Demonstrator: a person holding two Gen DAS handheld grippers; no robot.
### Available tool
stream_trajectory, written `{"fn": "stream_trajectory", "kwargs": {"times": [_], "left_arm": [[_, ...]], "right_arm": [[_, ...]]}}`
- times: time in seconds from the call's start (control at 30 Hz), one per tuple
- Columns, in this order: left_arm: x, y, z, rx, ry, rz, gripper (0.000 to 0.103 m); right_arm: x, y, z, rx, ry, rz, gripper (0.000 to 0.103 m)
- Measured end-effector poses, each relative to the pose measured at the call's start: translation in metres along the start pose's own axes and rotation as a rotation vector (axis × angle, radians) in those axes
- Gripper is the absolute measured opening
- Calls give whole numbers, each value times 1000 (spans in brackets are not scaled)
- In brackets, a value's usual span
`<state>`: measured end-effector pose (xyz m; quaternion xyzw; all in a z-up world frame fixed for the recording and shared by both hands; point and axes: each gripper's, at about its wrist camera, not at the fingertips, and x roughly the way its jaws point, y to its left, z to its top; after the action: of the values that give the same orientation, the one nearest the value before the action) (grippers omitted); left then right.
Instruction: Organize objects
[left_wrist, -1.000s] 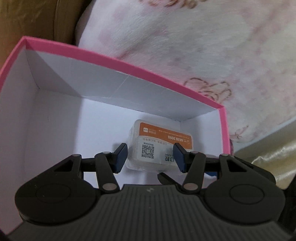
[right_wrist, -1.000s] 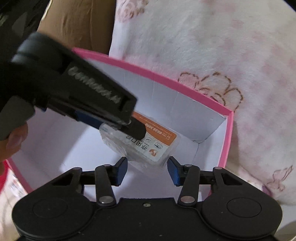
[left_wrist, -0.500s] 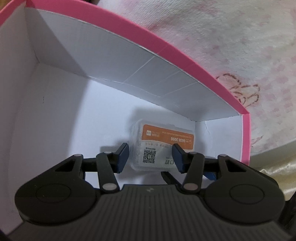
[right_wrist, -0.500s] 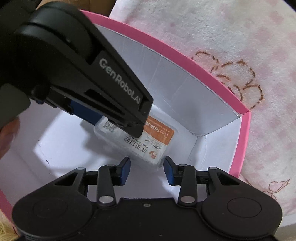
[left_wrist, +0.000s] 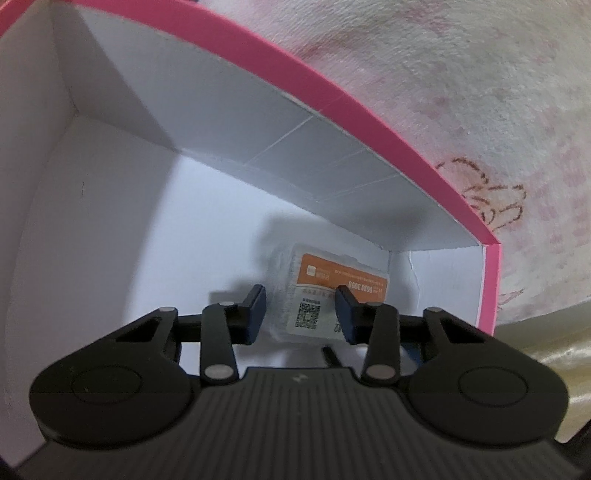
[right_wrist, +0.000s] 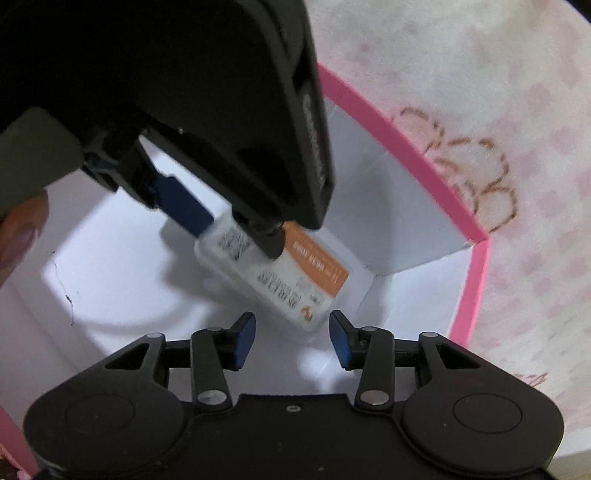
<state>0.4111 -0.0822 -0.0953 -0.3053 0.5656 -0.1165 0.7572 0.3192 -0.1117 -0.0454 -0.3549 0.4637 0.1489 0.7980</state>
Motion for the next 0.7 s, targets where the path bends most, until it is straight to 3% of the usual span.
{"fn": "stream_trajectory", "kwargs": {"times": [0.13,0.23,0.37,0.47,0.53,0.7], "left_arm": [[-2,3,0,-1,-7,-14,36],[-1,-5,-7,11,-18,-15,35],[-2,-12,-8,41,-18,-7,34],[-7,-14,-11,56,-5,-3,34],[-16,-17,-17,93,-13,44,34],[-56,-24,-34,196,-60,82,41]], "right_arm": [[-10,4,3,27,-14,17,41],[-14,11,4,3,-25,-35,34],[-26,16,6,28,-54,-43,26],[-46,16,6,59,-107,1,32],[-66,17,2,92,-134,39,47],[-115,25,-21,210,-196,128,48]]}}
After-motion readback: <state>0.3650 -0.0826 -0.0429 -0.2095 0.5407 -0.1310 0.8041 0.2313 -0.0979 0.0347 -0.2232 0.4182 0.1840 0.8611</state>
